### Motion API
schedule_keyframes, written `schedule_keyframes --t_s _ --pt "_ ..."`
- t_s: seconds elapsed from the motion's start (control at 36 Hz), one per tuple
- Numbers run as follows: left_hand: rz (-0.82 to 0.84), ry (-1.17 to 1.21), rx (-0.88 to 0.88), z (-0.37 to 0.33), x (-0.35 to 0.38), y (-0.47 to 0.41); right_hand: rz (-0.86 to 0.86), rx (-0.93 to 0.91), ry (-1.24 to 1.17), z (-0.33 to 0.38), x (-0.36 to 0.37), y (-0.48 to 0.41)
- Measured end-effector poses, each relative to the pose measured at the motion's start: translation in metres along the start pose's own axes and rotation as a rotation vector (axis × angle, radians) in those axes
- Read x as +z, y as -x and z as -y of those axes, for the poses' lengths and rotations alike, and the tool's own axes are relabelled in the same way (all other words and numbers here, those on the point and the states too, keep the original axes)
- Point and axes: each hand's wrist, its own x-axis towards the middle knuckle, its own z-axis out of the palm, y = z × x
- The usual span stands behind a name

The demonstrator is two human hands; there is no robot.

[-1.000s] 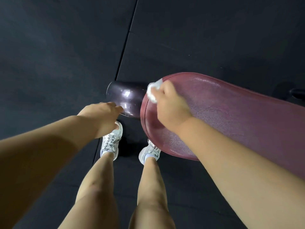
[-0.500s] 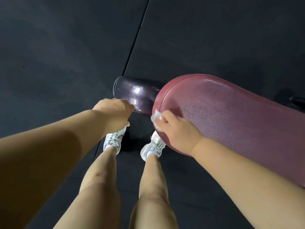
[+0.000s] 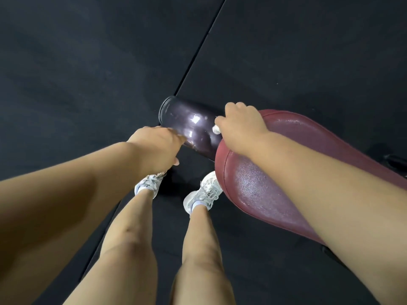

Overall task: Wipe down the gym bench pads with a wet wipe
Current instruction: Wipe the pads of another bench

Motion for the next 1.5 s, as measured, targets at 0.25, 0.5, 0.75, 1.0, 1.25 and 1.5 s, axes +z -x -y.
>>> schedule_keyframes --t_s 0.25,0.5,0.75,1.0,1.25,1.5 --pt "0.024 0.042 -0.018 0.013 0.002 -0.004 0.193 -0.221 0.005 0.021 0.01 0.005" --pt "0.006 0.015 0.006 0.004 -0.008 -0.014 0.185 0.101 -0.158 -0.019 -0.01 -0.02" --pt "-0.036 0.227 -0.018 -0.053 -0.042 -0.038 0.183 0.7 -0.436 -0.141 0.045 0.0" --pt "-0.27 0.367 -0.039 -0.143 -0.049 -0.067 -0.049 0.386 -0.872 -0.16 0.054 0.023" --pt "-0.377 0.3 -0.231 -0.185 -0.043 -0.071 0.363 0.68 -0.549 -0.251 0.128 0.108" --pt "-0.3 0.293 -0.277 -0.201 -0.05 -0.072 0.041 0.47 -0.843 -0.183 0.075 0.046"
